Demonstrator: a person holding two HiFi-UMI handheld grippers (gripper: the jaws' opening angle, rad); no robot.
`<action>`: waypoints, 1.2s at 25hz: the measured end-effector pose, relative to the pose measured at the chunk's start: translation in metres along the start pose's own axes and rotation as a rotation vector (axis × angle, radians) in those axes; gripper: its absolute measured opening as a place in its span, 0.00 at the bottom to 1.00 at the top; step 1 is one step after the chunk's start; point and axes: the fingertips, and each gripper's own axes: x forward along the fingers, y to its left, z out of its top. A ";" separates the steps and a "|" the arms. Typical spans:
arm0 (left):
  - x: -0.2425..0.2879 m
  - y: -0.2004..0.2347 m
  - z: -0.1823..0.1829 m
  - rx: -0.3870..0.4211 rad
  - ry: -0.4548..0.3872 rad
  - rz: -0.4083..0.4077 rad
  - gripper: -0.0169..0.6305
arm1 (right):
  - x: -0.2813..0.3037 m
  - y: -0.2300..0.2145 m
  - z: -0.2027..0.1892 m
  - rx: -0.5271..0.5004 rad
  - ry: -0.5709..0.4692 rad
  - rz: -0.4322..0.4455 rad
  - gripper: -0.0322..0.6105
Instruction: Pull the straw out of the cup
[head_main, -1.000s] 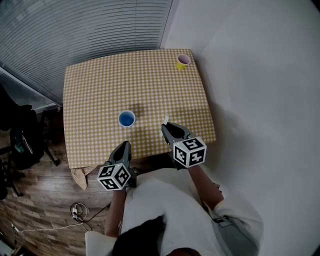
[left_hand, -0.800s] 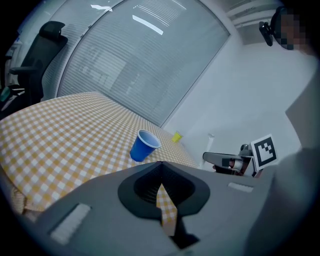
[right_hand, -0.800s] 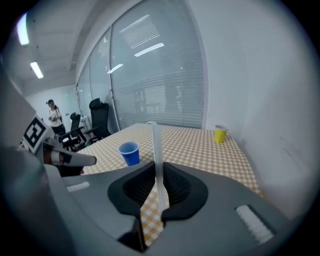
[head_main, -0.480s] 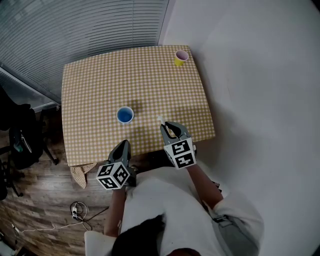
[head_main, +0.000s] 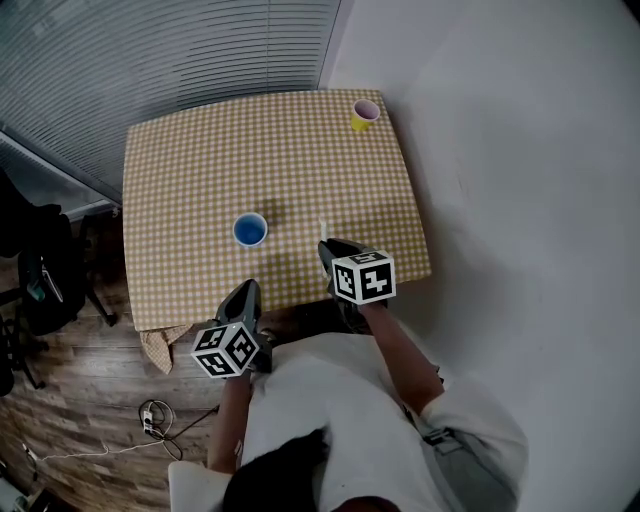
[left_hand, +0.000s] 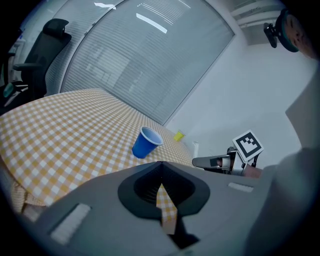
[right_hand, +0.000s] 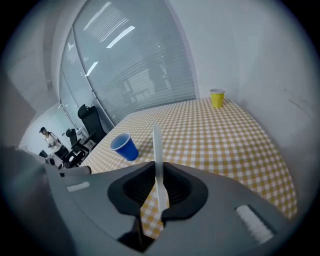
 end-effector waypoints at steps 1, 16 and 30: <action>0.001 0.001 0.000 -0.003 0.002 0.003 0.05 | 0.003 -0.001 -0.001 0.030 0.013 0.017 0.14; 0.012 0.005 0.000 -0.002 0.028 0.048 0.05 | 0.042 -0.017 -0.011 0.192 0.109 0.108 0.14; 0.008 0.012 0.002 -0.005 0.026 0.072 0.05 | 0.062 -0.016 -0.021 0.166 0.164 0.081 0.14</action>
